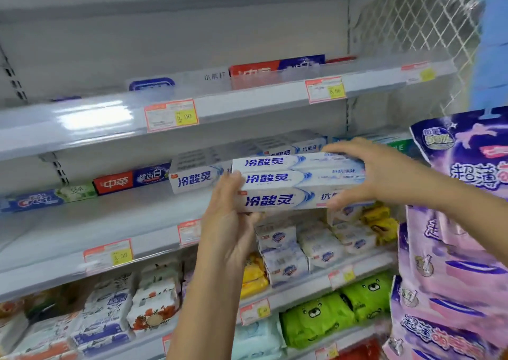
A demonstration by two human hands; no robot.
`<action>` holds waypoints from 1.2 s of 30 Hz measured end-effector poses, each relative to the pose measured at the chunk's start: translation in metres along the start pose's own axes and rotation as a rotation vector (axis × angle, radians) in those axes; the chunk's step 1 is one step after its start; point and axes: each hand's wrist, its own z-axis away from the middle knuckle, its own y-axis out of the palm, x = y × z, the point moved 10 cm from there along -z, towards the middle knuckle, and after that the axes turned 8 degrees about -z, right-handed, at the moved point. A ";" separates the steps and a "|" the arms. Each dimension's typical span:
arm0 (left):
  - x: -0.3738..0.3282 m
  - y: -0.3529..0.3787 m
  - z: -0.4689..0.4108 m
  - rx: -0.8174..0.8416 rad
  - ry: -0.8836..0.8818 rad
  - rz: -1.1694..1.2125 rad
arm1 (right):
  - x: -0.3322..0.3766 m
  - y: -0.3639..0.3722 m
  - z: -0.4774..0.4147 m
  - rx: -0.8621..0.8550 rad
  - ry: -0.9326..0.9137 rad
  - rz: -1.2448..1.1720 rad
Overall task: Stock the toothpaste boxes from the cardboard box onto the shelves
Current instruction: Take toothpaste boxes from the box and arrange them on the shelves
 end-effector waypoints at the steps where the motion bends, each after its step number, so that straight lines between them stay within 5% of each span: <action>1: 0.004 0.007 -0.007 -0.009 -0.047 -0.029 | -0.004 -0.004 -0.007 0.023 0.008 0.020; 5: 0.007 0.031 -0.032 -0.081 -0.146 -0.082 | -0.017 -0.012 -0.046 0.138 0.019 0.067; 9: -0.003 0.030 -0.056 -0.168 -0.066 -0.352 | -0.035 -0.009 -0.088 0.253 -0.001 0.034; 16: -0.038 0.022 -0.090 -0.279 0.360 -1.536 | -0.080 -0.018 -0.125 0.339 0.163 0.289; 20: -0.017 -0.003 -0.121 -0.191 0.107 -2.008 | -0.112 -0.012 -0.134 0.438 0.312 0.388; 25: -0.014 -0.030 -0.127 -0.216 -0.084 -2.069 | -0.136 0.000 -0.144 0.485 0.456 0.251; 36: -0.011 -0.034 -0.125 -0.275 0.011 -1.982 | -0.115 0.015 -0.182 0.519 0.144 0.221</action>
